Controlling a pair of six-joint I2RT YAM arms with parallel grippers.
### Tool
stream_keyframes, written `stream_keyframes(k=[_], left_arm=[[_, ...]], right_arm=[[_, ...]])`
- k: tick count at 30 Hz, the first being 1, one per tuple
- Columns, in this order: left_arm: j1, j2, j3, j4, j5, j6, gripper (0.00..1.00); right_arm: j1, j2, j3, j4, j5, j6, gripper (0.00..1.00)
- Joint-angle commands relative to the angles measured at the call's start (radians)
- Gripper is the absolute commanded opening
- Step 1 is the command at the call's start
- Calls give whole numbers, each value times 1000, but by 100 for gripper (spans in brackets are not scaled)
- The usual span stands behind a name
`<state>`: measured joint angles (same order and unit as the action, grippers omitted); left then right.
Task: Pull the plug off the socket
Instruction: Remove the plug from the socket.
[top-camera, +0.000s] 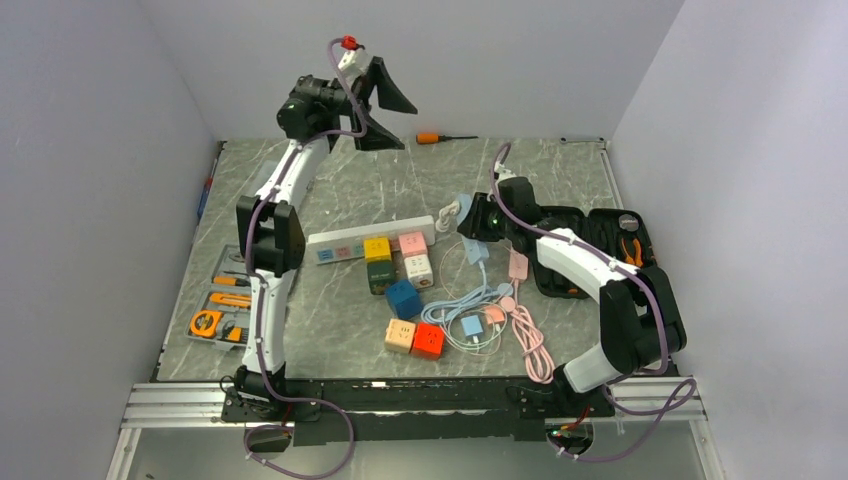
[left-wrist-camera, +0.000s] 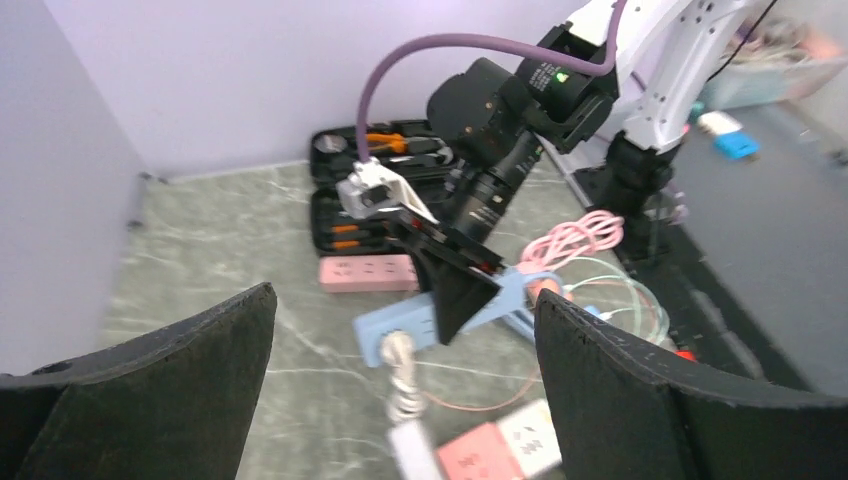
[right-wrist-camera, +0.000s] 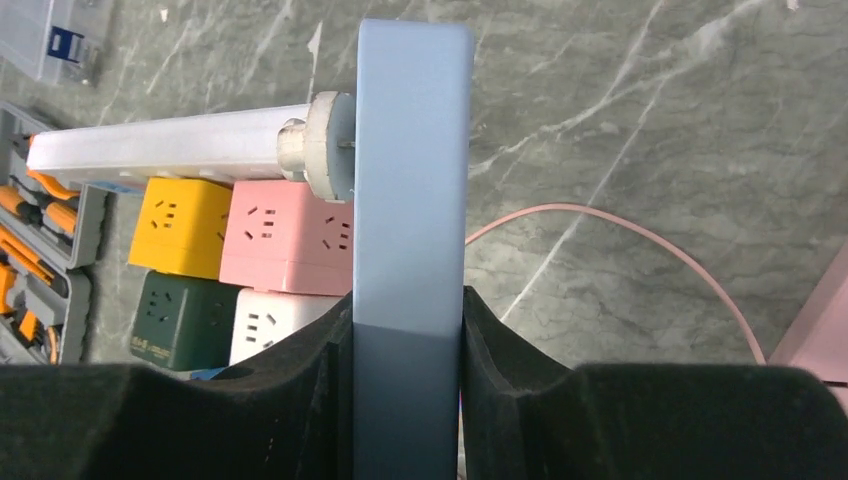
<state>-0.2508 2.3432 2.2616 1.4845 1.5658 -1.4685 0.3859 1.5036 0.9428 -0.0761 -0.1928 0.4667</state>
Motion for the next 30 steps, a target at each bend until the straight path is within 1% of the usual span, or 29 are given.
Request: stream_keyframes(k=[1, 3, 4, 5, 6, 7, 8, 9, 10, 11, 12, 13, 14, 15, 16, 17, 18, 19, 20, 22, 23, 24, 25, 26, 27, 28, 29, 30], left_arm=[[20, 93, 132, 168, 203, 36, 100], [20, 88, 92, 160, 173, 51, 99], [13, 82, 101, 37, 171, 100, 100], [2, 67, 115, -153, 178, 204, 99], [-4, 38, 102, -321, 170, 362, 99], [-3, -10, 46, -355, 155, 463, 99], [6, -63, -33, -335, 129, 577, 99], [23, -108, -104, -367, 102, 755, 99], [45, -133, -127, -514, 43, 972, 99], [80, -131, -87, -786, -94, 1205, 99], [93, -108, 13, -1062, -392, 1431, 99], [83, -91, 83, -1284, -683, 1657, 99], [56, -102, 62, -1317, -997, 1815, 99], [26, -115, -19, -1248, -1220, 1940, 99], [4, -126, -76, -1238, -1268, 2066, 99], [-13, -147, -111, -1326, -1238, 2192, 99], [-28, -188, -181, -1437, -1217, 2264, 99], [-36, -237, -262, -1457, -1203, 2268, 99], [-39, -298, -357, -1452, -1188, 2207, 99], [-33, -403, -512, -1380, -1202, 2023, 99], [-31, -433, -547, -1359, -1303, 1894, 99], [-32, -442, -537, -1393, -1425, 1770, 99], [-33, -431, -479, -1486, -1492, 1688, 99], [-32, -399, -390, -1662, -1468, 1662, 99], [-36, -352, -270, -1866, -1378, 1692, 99], [-49, -273, -153, -2064, -1269, 1798, 99], [-74, -223, -58, -2269, -1226, 1920, 99], [-115, -178, 21, -2418, -1290, 1985, 99]], right_arm=[[18, -80, 26, 175, -98, 18, 0], [20, -73, 39, 179, -111, 21, 0], [21, -67, 51, 175, -116, 21, 0], [24, -59, 60, 174, -119, 20, 0], [25, -54, 67, 172, -117, 20, 0], [25, -48, 75, 170, -119, 18, 0], [25, -43, 82, 167, -121, 14, 0], [25, -40, 91, 159, -117, 9, 0], [25, -38, 100, 149, -116, 6, 0], [25, -37, 109, 140, -113, 0, 0], [24, -42, 110, 134, -110, -3, 0], [26, -46, 110, 131, -109, -4, 0], [26, -52, 109, 129, -109, -5, 0], [26, -55, 109, 124, -105, -6, 0], [26, -57, 110, 118, -99, -9, 0], [26, -60, 110, 112, -93, -12, 0], [25, -63, 109, 110, -91, -13, 0], [26, -67, 108, 106, -82, -17, 0], [26, -71, 109, 99, -67, -21, 0], [25, -70, 119, 82, -32, -22, 0], [25, -68, 133, 46, -6, -22, 0], [26, -62, 161, 4, 25, -19, 0], [27, -54, 186, -30, 54, -15, 0], [27, -49, 215, -67, 82, -10, 0], [25, -46, 243, -102, 102, -16, 0], [28, -41, 275, -134, 120, -18, 0], [29, -36, 305, -171, 136, -22, 0], [29, -29, 339, -207, 144, -27, 0]])
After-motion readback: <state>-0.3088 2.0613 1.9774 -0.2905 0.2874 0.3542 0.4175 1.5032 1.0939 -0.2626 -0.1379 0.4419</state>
